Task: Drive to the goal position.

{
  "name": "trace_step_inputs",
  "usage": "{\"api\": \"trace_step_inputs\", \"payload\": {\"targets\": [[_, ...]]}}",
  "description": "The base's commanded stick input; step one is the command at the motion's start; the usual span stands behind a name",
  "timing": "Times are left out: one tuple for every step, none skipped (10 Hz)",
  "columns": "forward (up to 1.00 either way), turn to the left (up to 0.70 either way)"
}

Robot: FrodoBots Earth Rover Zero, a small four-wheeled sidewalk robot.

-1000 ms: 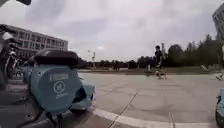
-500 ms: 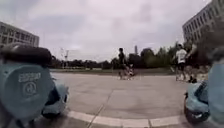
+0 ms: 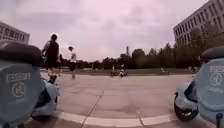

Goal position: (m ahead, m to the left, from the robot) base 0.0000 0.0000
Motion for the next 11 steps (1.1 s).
{"api": "trace_step_inputs", "payload": {"targets": [[-0.08,0.00],[-0.30,-0.01],[-0.48,-0.01],[-0.16,0.00],[0.00,0.00],[-0.19,0.00],[-0.47,-0.01],[-0.43,-0.01],[-0.36,-0.01],[-0.29,-0.01],[-0.21,0.00]]}}
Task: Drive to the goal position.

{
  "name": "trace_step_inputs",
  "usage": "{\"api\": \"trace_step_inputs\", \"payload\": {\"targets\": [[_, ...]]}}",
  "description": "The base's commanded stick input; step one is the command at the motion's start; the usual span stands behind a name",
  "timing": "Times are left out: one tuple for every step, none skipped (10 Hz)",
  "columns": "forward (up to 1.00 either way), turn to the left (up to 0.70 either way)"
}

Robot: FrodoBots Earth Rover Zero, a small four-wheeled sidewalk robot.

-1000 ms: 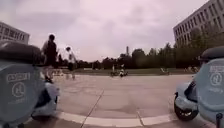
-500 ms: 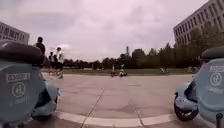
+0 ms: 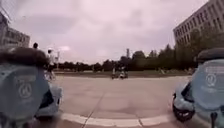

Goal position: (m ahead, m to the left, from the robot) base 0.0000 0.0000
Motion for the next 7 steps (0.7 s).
{"api": "trace_step_inputs", "payload": {"targets": [[-0.14,0.00],[-0.06,0.00],[0.00,0.00],[0.00,0.00],[0.00,0.00],[0.00,0.00],[0.00,0.00]]}}
